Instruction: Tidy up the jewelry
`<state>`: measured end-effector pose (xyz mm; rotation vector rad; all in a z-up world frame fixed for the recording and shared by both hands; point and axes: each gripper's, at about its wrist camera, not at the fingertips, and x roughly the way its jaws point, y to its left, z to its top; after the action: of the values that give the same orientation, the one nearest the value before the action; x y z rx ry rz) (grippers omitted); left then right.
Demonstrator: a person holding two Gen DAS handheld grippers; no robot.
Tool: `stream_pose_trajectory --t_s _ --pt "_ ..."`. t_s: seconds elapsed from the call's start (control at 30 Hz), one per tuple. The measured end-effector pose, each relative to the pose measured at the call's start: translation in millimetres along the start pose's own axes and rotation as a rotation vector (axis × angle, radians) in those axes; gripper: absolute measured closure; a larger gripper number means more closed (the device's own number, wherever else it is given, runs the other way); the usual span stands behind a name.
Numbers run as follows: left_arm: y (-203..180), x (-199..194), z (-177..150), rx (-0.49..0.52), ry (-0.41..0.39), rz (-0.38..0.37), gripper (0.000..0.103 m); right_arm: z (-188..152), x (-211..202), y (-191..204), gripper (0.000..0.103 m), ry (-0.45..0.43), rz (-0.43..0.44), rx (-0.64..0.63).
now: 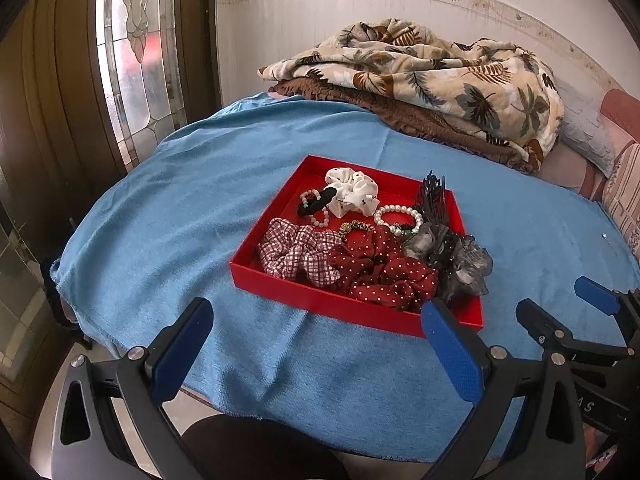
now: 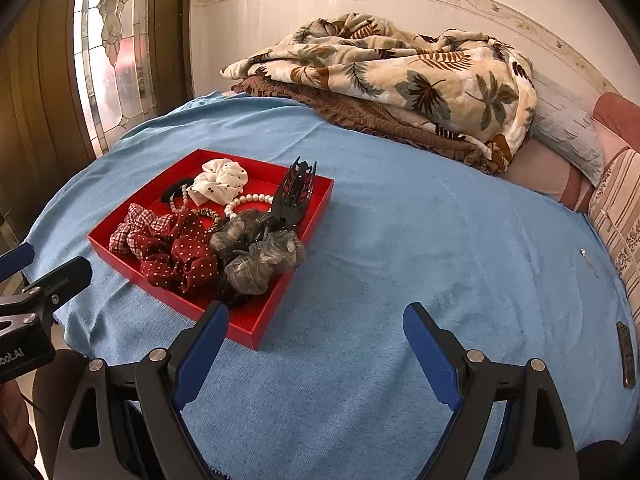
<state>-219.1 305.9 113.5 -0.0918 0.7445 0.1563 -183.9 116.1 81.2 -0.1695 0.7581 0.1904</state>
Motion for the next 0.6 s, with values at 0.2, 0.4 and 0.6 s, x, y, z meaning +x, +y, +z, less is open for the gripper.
stream_pose_trajectory --t_s 0.2,0.4,0.6 --pt "1.6 3.5 -0.6 -0.005 0.016 0.01 0.0 -2.0 2.5 1.7 0.011 0.01 0.003 -0.007" --pt "5.5 4.7 -1.1 -0.022 0.022 0.023 0.0 -3.7 7.2 4.3 0.011 0.031 0.015 -0.011" --pt "7.1 2.9 -0.6 -0.024 0.017 0.06 0.0 -5.0 8.4 9.2 0.011 0.036 0.031 -0.025"
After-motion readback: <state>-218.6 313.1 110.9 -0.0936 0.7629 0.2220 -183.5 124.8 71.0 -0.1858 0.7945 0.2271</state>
